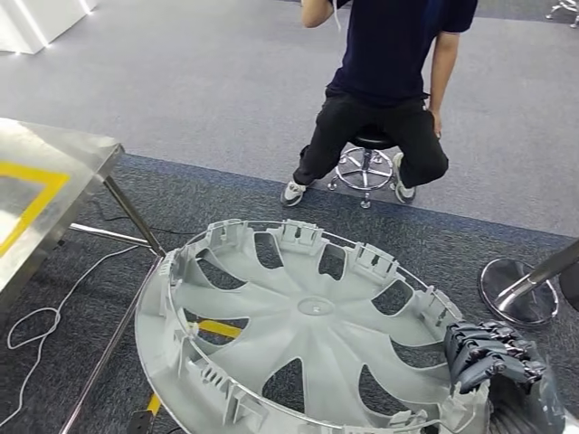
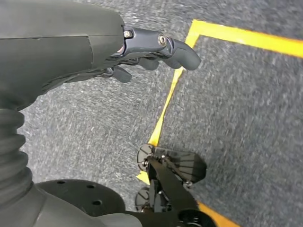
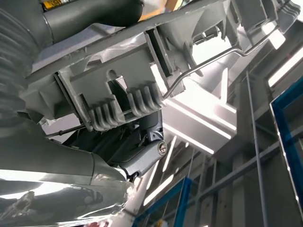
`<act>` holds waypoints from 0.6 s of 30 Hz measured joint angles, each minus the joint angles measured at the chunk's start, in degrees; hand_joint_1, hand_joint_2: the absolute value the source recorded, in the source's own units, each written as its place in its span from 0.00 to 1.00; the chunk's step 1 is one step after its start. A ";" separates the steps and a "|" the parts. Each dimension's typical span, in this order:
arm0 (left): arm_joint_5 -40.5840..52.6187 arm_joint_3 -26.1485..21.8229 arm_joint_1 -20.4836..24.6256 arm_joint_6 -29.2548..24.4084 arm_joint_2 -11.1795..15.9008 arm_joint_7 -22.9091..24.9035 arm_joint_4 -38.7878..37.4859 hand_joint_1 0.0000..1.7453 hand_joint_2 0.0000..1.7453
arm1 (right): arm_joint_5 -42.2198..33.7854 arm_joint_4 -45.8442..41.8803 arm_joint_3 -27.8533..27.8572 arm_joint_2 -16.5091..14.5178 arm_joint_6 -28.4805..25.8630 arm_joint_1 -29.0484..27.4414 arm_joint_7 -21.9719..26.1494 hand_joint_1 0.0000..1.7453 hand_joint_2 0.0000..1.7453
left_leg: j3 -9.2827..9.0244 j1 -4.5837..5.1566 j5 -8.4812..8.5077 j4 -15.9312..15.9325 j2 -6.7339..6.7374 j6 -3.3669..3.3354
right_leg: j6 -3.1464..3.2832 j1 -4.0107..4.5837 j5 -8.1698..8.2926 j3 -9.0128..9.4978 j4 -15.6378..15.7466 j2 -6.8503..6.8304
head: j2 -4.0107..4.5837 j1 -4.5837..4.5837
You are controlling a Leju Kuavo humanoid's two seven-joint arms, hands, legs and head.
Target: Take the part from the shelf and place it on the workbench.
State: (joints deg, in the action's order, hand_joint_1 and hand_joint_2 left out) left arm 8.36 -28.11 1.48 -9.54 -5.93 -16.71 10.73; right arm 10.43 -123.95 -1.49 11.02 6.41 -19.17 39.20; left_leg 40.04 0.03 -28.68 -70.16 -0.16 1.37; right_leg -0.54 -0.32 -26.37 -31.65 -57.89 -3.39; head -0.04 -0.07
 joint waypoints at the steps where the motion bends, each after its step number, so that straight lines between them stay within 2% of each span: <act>1: -0.01 0.00 0.01 -0.09 -0.01 -0.29 0.00 0.00 1.00 | 0.08 -0.05 0.02 0.00 -0.01 -0.07 0.00 1.00 1.00 | -2.42 0.15 1.83 4.11 1.19 -0.23 | -0.05 0.05 -0.04 0.10 0.00 -0.68 | 0.00 0.01; 3: -0.01 0.00 0.25 -0.18 -0.03 -0.57 0.00 0.00 1.00 | 0.27 -0.19 0.05 0.00 -0.07 -0.29 0.01 1.00 1.00 | -6.28 0.65 3.80 11.23 3.72 -0.80 | -0.40 0.36 -0.25 0.22 -0.15 -1.89 | 0.00 -0.02; 4: 0.00 0.00 0.37 -0.22 -0.04 -0.62 0.00 0.00 1.00 | 0.33 -0.22 0.06 0.00 -0.12 -0.42 0.01 1.00 1.00 | -7.01 0.85 3.99 12.86 4.38 -1.11 | -0.63 0.51 -0.33 0.26 -0.17 -2.48 | 0.00 -0.03; 6: 0.06 -0.01 0.41 -0.33 -0.03 -0.41 0.00 0.00 1.00 | 0.40 -0.27 0.07 0.01 -0.28 -0.59 0.01 1.00 1.00 | -6.85 0.98 4.04 13.40 3.29 -1.75 | -1.15 0.58 -0.43 0.45 -0.02 -3.72 | 0.00 -0.09; 7: 0.09 -0.03 0.29 -0.40 -0.02 -0.22 0.00 0.00 1.00 | 0.43 -0.28 0.07 0.02 -0.38 -0.60 0.01 1.00 1.00 | -6.85 0.88 4.18 13.55 2.61 -2.06 | -1.50 0.50 -0.69 0.44 -0.21 -3.41 | 0.00 -0.09; 9: 0.21 -0.07 0.21 -0.37 -0.02 0.32 0.00 0.00 1.00 | 0.55 -0.31 0.10 0.04 -0.73 -0.78 0.01 1.00 1.00 | -6.97 0.50 4.54 13.84 1.30 -2.70 | -2.14 0.29 -2.76 -0.82 -3.35 -0.55 | 0.00 -0.35; 10: 0.31 -0.08 0.24 -0.25 -0.03 0.55 0.00 0.00 1.00 | 0.64 -0.32 0.13 0.04 -0.93 -0.87 0.00 1.00 1.00 | -6.94 0.34 4.67 13.86 0.66 -2.91 | -2.36 0.19 -4.57 -2.44 -6.81 1.38 | 0.00 -0.57; 11: 0.42 -0.09 0.32 -0.10 -0.03 0.75 0.00 0.00 1.00 | 0.75 -0.31 0.15 0.04 -1.19 -0.98 -0.03 1.00 1.00 | -6.85 0.27 4.75 13.85 -0.02 -3.06 | -2.47 0.15 -6.49 -4.38 -10.93 2.57 | 0.00 -0.73; 12: 0.50 -0.09 0.35 0.02 -0.04 0.85 0.00 0.00 1.00 | 0.83 -0.28 0.17 0.04 -1.40 -1.02 -0.09 1.00 1.00 | -6.78 0.25 4.80 13.84 -0.75 -3.12 | -2.53 0.14 -7.88 -6.24 -14.63 3.06 | 0.00 -0.85; 13: 0.57 -0.09 0.33 0.12 -0.02 0.91 0.00 0.00 1.00 | 0.91 -0.25 0.18 0.04 -1.56 -1.03 -0.17 1.00 1.00 | -6.76 0.23 4.83 13.82 -1.50 -3.12 | -2.57 0.12 -8.25 -7.41 -16.75 3.21 | 0.00 -0.86; 14: 0.60 -0.09 0.30 0.18 0.02 0.97 0.00 0.00 1.00 | 0.97 -0.21 0.18 0.04 -1.69 -1.06 -0.26 1.00 1.00 | -6.78 0.19 4.86 13.81 -2.28 -3.08 | -2.59 0.06 -7.47 -7.53 -16.65 3.27 | 0.00 -0.86; 15: 0.61 -0.09 0.27 0.22 0.04 1.02 0.00 0.00 1.00 | 1.02 -0.19 0.19 0.04 -1.74 -1.08 -0.32 1.00 1.00 | -6.84 0.11 4.89 13.77 -3.09 -2.99 | -2.61 -0.06 -5.67 -6.51 -14.25 3.47 | 0.00 -0.86; 16: 0.70 -0.09 0.26 0.16 0.08 1.02 0.00 0.00 1.00 | 1.04 -0.17 0.21 0.04 -1.80 -1.10 -0.37 1.00 1.00 | -6.86 0.02 4.91 13.68 -3.94 -2.81 | -2.77 -0.35 -3.39 -4.59 -10.13 4.46 | 0.00 -0.87; 18: 0.79 -0.09 0.38 -0.23 0.16 0.80 0.00 0.00 1.00 | 1.01 -0.19 0.30 0.04 -1.87 -1.26 -0.41 1.00 1.00 | -6.53 0.00 4.95 13.31 -5.52 -2.19 | -3.12 -1.06 -0.80 -1.10 -2.70 7.73 | 0.00 -0.91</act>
State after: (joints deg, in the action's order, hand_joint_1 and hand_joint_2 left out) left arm 9.15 -28.20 1.86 -9.77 -5.78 -15.91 10.73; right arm 11.44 -124.14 -1.19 11.06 4.54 -20.43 38.79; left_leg 33.51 0.03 -23.73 -56.85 -5.68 -0.82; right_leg -3.66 -1.37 -27.16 -32.75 -60.58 4.33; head -0.04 -0.97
